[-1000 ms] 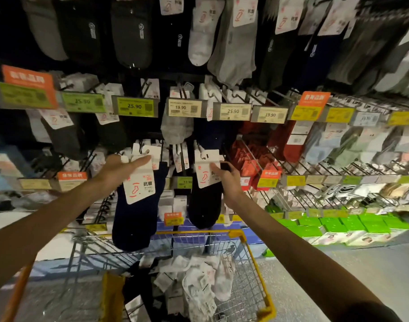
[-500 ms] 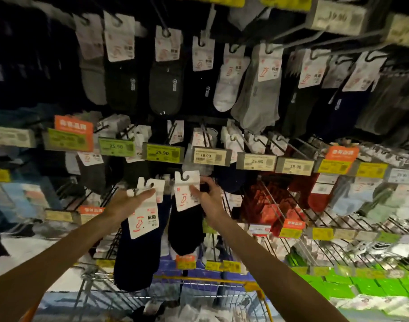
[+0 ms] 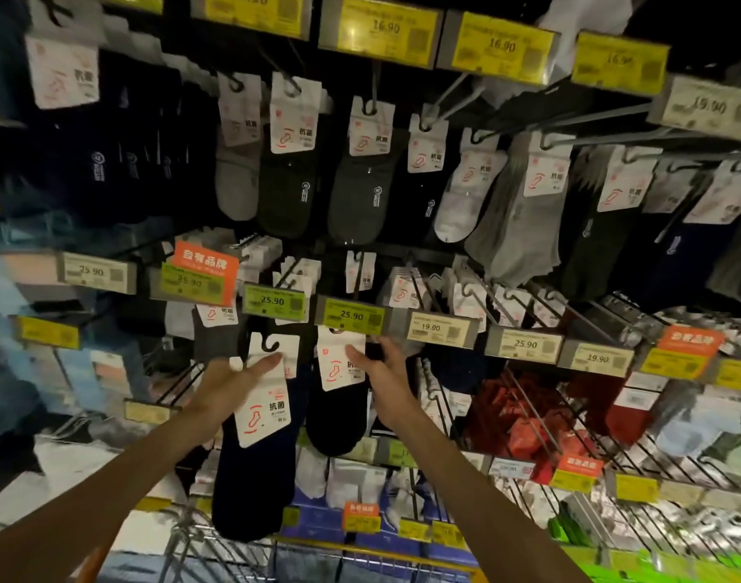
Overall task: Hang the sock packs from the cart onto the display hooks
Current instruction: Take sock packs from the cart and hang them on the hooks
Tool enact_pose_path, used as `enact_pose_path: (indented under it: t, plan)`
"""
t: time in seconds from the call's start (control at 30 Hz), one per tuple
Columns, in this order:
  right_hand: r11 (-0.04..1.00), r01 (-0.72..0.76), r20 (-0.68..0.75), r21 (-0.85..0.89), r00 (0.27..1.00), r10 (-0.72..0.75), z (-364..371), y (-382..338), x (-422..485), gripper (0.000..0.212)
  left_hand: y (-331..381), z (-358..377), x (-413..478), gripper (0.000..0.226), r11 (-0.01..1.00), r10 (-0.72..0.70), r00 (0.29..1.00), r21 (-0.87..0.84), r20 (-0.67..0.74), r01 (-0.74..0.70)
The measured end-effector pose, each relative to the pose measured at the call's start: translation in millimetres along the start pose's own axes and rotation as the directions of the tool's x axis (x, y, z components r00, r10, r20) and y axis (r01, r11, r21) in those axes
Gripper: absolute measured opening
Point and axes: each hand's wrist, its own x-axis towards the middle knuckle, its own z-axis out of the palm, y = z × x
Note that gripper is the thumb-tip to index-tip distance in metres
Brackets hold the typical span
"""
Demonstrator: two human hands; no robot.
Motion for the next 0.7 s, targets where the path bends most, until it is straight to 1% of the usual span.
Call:
enact_pose_path:
  t: [0.13, 0.27, 0.4, 0.53, 0.6, 0.7]
  plan:
    - [0.999, 0.039, -0.017, 0.030, 0.999, -0.039, -2.0, 0.6, -1.8, 0.024, 3.9, 3.2, 4.1, 0.032, 1.000, -0.005, 1.000, -0.022, 0.012, 0.005]
    - [0.996, 0.088, -0.012, 0.003, 0.996, -0.088, 1.5, -9.4, 2.9, 0.039, 7.7, 8.4, 6.4, 0.032, 0.999, 0.004, 0.999, -0.049, 0.039, -0.002]
    - [0.994, 0.112, -0.034, -0.001, 0.993, -0.112, 4.2, -6.8, 6.3, 0.045, 9.5, 9.3, 12.2, 0.033, 0.996, 0.031, 0.999, -0.080, 0.043, -0.028]
    - [0.989, 0.117, -0.056, 0.088, 0.992, -0.112, 2.2, -0.2, 4.8, 0.046, 7.5, 9.6, 16.0, 0.023, 0.997, 0.046, 0.998, -0.061, 0.051, -0.043]
    - [0.985, 0.114, -0.063, 0.129, 0.992, -0.107, 0.4, -0.2, 5.1, 0.044, 7.4, 9.7, 16.2, 0.024, 0.997, 0.051, 0.997, -0.057, 0.058, -0.048]
    - [0.990, 0.107, -0.101, 0.087, 0.990, -0.098, -0.1, -0.2, 12.6, 0.036, 7.7, 9.5, 18.3, 0.019, 0.997, 0.055, 0.997, -0.057, 0.047, -0.052]
